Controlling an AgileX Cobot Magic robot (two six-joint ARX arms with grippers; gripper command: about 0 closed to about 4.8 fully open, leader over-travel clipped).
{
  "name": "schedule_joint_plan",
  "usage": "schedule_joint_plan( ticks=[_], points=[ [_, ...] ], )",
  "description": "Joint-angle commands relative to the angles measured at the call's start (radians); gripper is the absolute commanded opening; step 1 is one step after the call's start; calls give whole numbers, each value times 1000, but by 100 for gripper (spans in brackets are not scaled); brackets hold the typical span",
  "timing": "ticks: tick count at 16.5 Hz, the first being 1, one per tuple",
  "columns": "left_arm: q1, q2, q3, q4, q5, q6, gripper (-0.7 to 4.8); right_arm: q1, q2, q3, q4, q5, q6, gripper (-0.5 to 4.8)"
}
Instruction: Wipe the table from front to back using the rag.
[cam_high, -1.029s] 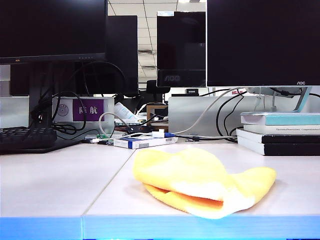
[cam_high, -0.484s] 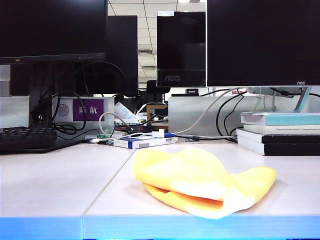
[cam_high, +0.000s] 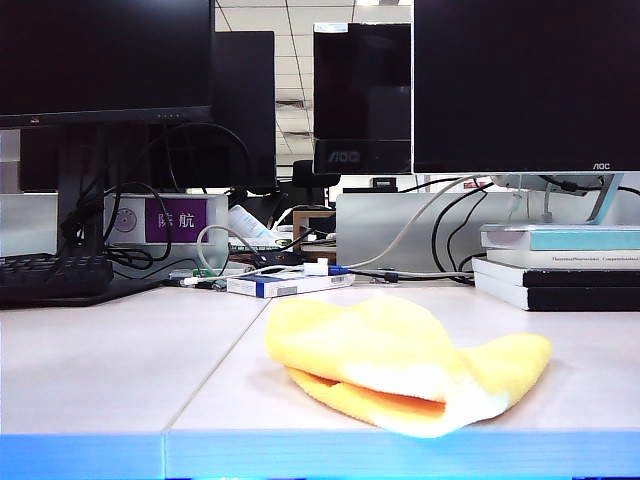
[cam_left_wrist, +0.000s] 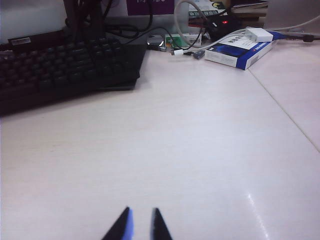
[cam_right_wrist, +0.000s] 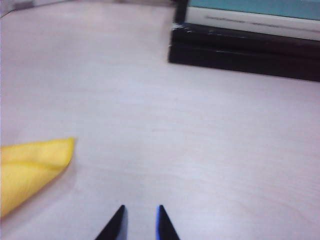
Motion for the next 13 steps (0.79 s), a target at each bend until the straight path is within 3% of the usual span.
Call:
schedule_joint_plan(
  ticks=[1, 6, 13],
  points=[
    [0, -2, -2, -14, 2, -3, 61, -97, -36, -29, 88, -127, 4, 83],
    [0, -2, -2, -14, 2, -3, 62, -316, -76, -50, 97, -196, 4, 83],
    [0, -2, -2, -14, 2, -3, 61, -330, -76, -61, 137, -189, 4, 83]
  ],
)
